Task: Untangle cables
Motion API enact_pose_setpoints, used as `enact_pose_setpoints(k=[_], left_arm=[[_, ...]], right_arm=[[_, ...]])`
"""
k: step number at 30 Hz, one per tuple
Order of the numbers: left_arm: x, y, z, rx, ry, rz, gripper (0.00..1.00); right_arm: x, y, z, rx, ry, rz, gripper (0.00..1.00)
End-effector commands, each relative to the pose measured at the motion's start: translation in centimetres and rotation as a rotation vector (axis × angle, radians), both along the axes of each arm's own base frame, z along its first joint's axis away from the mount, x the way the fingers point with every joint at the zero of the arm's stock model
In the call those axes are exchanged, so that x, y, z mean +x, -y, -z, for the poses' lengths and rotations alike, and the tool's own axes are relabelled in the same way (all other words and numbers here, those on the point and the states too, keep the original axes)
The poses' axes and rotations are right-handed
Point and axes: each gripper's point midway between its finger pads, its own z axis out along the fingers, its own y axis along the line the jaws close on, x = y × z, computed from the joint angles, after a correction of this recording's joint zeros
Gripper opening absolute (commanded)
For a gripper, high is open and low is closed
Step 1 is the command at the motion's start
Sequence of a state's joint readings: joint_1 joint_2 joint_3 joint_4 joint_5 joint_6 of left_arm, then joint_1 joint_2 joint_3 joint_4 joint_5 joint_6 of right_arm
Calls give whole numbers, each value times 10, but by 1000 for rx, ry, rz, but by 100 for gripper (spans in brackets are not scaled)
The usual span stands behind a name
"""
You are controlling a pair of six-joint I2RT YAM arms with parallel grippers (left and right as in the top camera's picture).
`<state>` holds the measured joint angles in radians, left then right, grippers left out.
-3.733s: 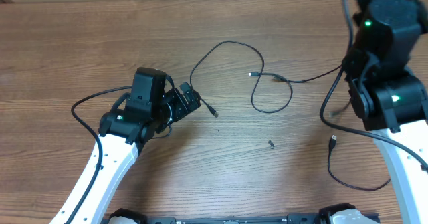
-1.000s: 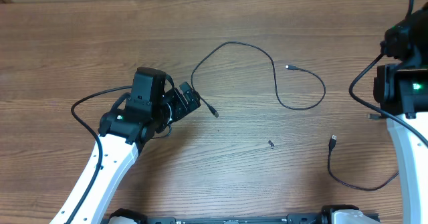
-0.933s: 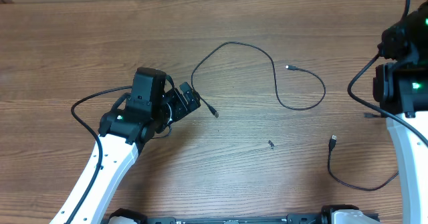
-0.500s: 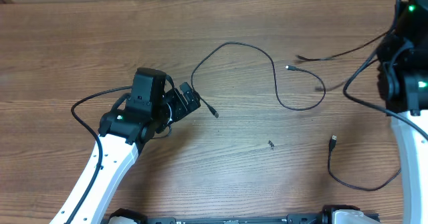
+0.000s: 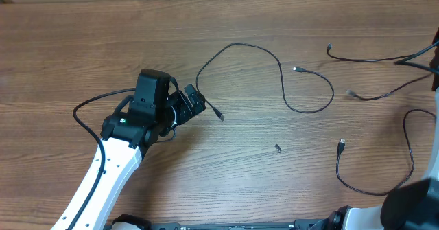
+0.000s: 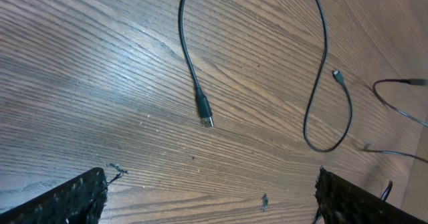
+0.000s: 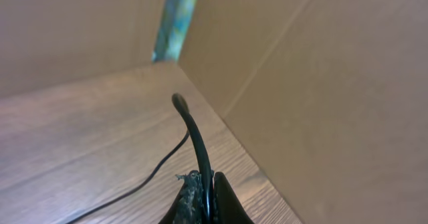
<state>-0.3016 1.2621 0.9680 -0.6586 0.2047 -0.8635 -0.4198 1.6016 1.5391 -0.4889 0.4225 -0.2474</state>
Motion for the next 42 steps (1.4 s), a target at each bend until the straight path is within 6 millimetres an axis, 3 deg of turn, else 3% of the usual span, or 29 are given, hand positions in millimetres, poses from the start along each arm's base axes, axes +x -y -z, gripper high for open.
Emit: enact_pose_setpoints(k=[1, 5, 9, 10, 11, 14, 21, 24, 28, 32, 35, 37, 39, 42], left_arm=[[1, 2, -5, 2, 17, 6, 99], [1, 2, -5, 2, 17, 6, 100], [1, 2, -5, 2, 17, 6, 100], [1, 2, -5, 2, 17, 6, 100], [1, 2, -5, 2, 17, 6, 100], [1, 2, -5, 2, 17, 6, 100], [1, 2, -5, 2, 17, 6, 100], [1, 2, -5, 2, 17, 6, 100], [1, 2, -5, 2, 17, 6, 99], [1, 2, -5, 2, 17, 6, 100], [1, 2, -5, 2, 17, 6, 100], [1, 2, -5, 2, 17, 6, 100], [1, 2, -5, 2, 17, 6, 100], [1, 2, -5, 2, 17, 6, 99]], right_arm=[[-1, 29, 22, 28, -19, 57, 4], [-20, 73, 54, 60, -72, 153, 4], [-47, 113, 71, 118, -28, 287, 7], [-53, 120, 74, 131, -15, 317, 16], [-58, 125, 75, 142, -7, 326, 31], [-64, 135, 76, 182, 36, 330, 100], [-58, 128, 77, 235, 66, 273, 100], [-42, 109, 61, 239, 97, 184, 100], [-17, 66, 22, 208, 139, -6, 100], [1, 3, -19, 225, 211, -208, 100], [13, -62, -38, 268, 225, -390, 100], [18, -102, -35, 311, 194, -481, 100], [19, -141, -17, 384, 119, -542, 100], [12, -180, 7, 496, 28, -566, 100]])
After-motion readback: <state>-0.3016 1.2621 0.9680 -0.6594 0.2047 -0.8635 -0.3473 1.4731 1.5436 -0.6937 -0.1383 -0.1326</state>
